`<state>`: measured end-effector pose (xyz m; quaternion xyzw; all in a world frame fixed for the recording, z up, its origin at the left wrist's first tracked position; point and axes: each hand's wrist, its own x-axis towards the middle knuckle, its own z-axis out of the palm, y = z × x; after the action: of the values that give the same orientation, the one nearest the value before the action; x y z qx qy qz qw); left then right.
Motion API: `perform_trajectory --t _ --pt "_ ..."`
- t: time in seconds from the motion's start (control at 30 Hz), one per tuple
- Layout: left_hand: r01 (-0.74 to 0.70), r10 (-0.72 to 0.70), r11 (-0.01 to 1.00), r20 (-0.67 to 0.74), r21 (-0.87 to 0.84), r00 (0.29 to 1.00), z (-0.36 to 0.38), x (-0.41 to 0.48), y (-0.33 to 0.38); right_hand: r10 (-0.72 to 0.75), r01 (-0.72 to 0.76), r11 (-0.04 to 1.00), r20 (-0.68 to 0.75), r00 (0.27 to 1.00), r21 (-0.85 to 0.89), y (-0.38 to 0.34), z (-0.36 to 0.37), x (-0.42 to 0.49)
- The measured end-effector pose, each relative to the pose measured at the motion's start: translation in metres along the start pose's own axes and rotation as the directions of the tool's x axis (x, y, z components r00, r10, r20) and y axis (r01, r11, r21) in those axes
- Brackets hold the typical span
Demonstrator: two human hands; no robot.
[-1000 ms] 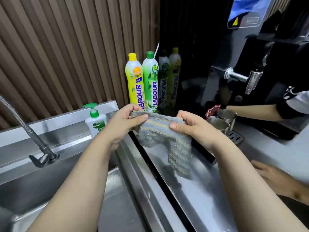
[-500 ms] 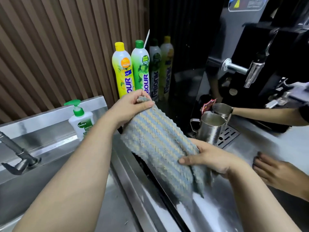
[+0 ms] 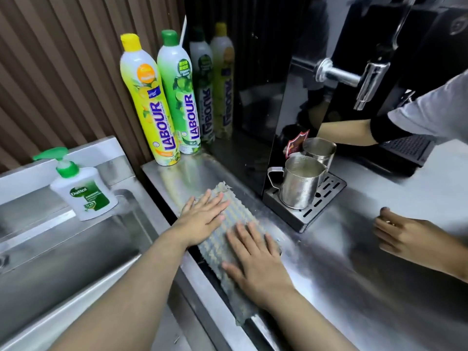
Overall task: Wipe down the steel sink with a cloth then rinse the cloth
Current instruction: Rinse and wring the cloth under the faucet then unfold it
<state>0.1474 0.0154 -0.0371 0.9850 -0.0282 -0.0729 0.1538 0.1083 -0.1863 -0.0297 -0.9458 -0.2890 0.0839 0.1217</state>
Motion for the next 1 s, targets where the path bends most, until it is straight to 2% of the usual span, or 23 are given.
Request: perform_trajectory --t 0.1,0.17,0.27,0.33,0.43,0.57,0.7,0.83,0.9,1.0 --pt "0.012 -0.013 0.997 0.008 0.07 1.0 0.004 0.001 0.003 -0.025 0.037 0.994 0.108 0.994 -0.105 0.022 0.0 -0.006" --pt "0.03 -0.029 0.997 -0.015 0.073 0.999 0.005 0.002 0.007 -0.077 0.087 0.994 0.148 0.986 -0.064 0.033 -0.009 -0.003" --pt "-0.043 0.051 0.998 -0.177 0.051 0.983 0.003 0.01 0.012 -0.013 0.014 0.999 0.021 1.0 -0.047 0.016 -0.018 0.002" --pt "-0.107 0.111 0.993 -0.134 0.041 0.985 0.004 0.018 0.014 0.07 -0.071 0.997 -0.013 0.997 -0.019 0.004 -0.008 0.003" --pt "-0.068 0.069 0.994 -0.016 0.082 0.997 0.007 0.027 0.013 0.131 -0.131 0.988 -0.004 0.991 -0.077 0.002 0.01 0.0" --pt "-0.049 0.047 0.99 0.011 0.134 0.999 0.006 0.033 0.011 0.138 -0.138 0.983 -0.005 0.99 -0.12 0.008 0.014 -0.001" --pt "-0.044 0.044 0.986 0.001 0.162 0.999 0.005 0.033 0.014 0.165 -0.165 0.983 0.002 0.986 -0.084 0.006 0.011 0.0" --pt "-0.002 0.002 0.993 -0.001 0.116 1.0 0.005 0.027 0.018 0.075 -0.071 0.994 0.044 0.996 -0.084 0.007 0.007 -0.002" --pt "0.043 -0.04 0.998 -0.073 0.042 0.997 0.005 0.02 0.022 0.055 -0.049 0.997 0.109 0.993 -0.061 0.009 0.0 -0.002" --pt "0.09 -0.112 0.988 -0.186 -0.124 0.976 -0.008 0.0 0.017 0.009 -0.019 0.998 0.155 0.988 0.061 0.014 -0.016 -0.005"
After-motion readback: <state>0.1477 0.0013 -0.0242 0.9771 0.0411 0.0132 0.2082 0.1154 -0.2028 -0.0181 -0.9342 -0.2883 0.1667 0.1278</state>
